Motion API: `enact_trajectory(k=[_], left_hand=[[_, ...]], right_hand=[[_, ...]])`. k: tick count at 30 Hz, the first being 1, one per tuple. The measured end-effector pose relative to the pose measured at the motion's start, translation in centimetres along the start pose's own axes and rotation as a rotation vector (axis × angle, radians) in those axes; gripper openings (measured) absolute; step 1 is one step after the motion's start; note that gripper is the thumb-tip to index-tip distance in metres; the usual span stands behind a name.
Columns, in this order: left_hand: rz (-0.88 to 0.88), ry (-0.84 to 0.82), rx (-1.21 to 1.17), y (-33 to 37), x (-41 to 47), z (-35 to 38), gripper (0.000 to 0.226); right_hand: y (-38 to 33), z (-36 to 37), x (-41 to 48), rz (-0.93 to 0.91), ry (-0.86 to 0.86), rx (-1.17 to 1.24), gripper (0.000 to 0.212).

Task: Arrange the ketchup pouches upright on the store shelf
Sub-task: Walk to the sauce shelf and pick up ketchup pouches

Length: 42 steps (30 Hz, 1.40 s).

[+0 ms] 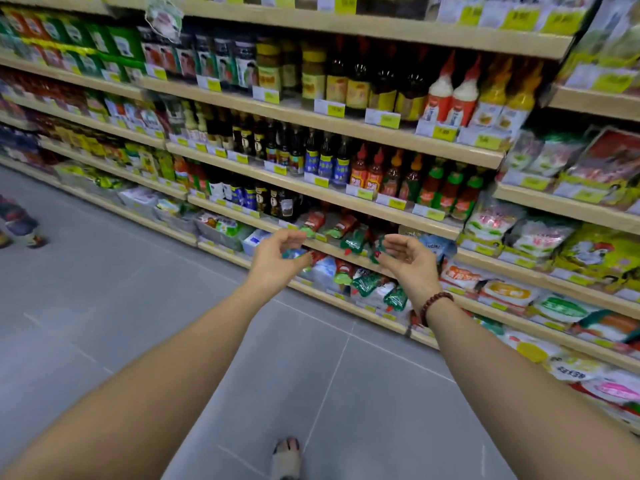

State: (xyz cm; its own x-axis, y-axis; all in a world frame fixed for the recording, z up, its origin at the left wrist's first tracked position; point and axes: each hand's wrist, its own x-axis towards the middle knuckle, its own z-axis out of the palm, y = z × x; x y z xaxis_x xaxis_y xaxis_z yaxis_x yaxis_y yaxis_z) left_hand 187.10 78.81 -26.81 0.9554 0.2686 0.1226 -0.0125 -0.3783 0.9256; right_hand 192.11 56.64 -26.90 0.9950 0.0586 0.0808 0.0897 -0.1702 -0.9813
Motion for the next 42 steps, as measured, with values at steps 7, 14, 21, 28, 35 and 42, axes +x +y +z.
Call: enact_trajectory(k=[7,14,21,28,35,42], left_hand=[[-0.051,-0.087,0.015,-5.1,15.4,-1.8,0.033],[-0.117,-0.157,0.024,-9.7,26.1,-1.0,0.032],[-0.186,-0.177,0.051,-13.2,34.2,-0.8,0.029],[-0.199,-0.259,0.041,-18.2,40.3,-1.4,0.03],[-0.141,-0.432,0.1,-26.0,46.0,-0.3,0.031],[-0.155,-0.459,-0.004,-35.8,47.8,3.3,0.031]], right_hand=[[2.0,6.8,13.1,0.075,0.033,-0.05,0.034],[5.5,10.5,22.5,0.167,0.053,-0.059,0.032],[9.4,14.8,30.1,0.24,0.052,-0.018,0.029],[12.9,19.4,33.8,0.297,0.104,-0.024,0.038],[19.3,24.7,36.6,0.358,0.187,-0.028,0.029],[27.9,27.8,39.1,0.307,0.155,-0.094,0.029]])
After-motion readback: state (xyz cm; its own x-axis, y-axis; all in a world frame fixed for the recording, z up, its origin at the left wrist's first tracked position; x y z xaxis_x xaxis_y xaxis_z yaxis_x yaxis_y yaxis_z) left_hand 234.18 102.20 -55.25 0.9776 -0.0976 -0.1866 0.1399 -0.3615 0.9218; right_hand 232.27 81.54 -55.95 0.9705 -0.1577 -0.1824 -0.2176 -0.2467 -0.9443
